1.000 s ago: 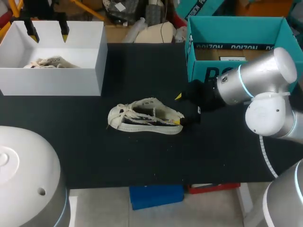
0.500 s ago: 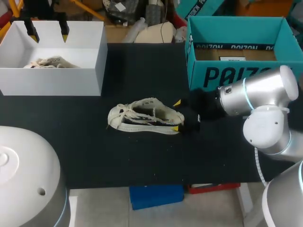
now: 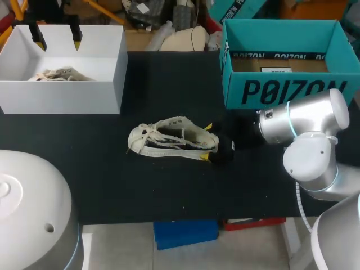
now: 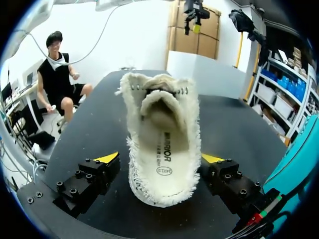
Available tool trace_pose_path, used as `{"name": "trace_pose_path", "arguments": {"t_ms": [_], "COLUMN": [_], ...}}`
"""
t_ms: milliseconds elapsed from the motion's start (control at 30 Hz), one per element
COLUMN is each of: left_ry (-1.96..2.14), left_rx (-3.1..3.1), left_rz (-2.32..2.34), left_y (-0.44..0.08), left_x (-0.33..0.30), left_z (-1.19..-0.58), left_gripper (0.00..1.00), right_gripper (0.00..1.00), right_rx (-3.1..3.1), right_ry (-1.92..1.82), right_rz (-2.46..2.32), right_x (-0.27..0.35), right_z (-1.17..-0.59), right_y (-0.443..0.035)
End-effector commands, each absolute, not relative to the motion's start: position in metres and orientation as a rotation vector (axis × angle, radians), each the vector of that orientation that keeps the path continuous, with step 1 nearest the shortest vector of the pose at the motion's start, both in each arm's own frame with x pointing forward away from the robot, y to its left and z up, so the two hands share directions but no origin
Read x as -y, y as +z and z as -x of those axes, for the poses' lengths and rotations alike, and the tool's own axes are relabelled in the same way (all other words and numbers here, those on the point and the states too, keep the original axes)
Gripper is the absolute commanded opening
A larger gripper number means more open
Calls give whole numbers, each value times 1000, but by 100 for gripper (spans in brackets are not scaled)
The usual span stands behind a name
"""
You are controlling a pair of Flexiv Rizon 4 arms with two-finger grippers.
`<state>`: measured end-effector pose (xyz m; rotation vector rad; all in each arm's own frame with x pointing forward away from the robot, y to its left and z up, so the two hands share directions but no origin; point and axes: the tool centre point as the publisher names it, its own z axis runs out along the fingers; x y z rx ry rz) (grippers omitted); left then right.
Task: Take the shoe out of the shoebox, open the shoe tongue, remove and reinsert the insole, then place the shoe into the shoebox
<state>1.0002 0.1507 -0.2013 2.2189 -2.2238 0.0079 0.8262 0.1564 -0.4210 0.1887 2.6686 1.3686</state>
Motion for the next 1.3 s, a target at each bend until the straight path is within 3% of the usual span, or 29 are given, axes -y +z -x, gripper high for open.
{"name": "trace_pose_path", "arguments": {"t_ms": [33,367,400,433,833,1300], "left_ry": [4,4,4,4,27,17], "left_rx": [2222,2222,2222,2222,2248,2068], "left_rz": [-2220,-2220,-2220,-2220,-2226,-2476], "left_y": [-201,-201,-201,-201,-187,-203], "left_x": [-151,-151,-151,-151,-149,-74], "left_z": [-1000,-1000,-1000,-1000,-998,-918], "left_gripper": [100,100,100,100,100,100], "right_gripper": [100,100,29,0,0,0], "right_rx": [-2667,-2691,-2704,-2743,-2743,-2743], "right_ry": [1383,1385,1366,1335,1335,1335], "right_rz": [-190,-201,-223,-233,-233,-233], "right_x": [-161,-157,-156,-155,-155,-155], "right_z": [-831,-831,-831,-830,-830,-830], "right_y": [-430,-433,-432,-436,-436,-436]}}
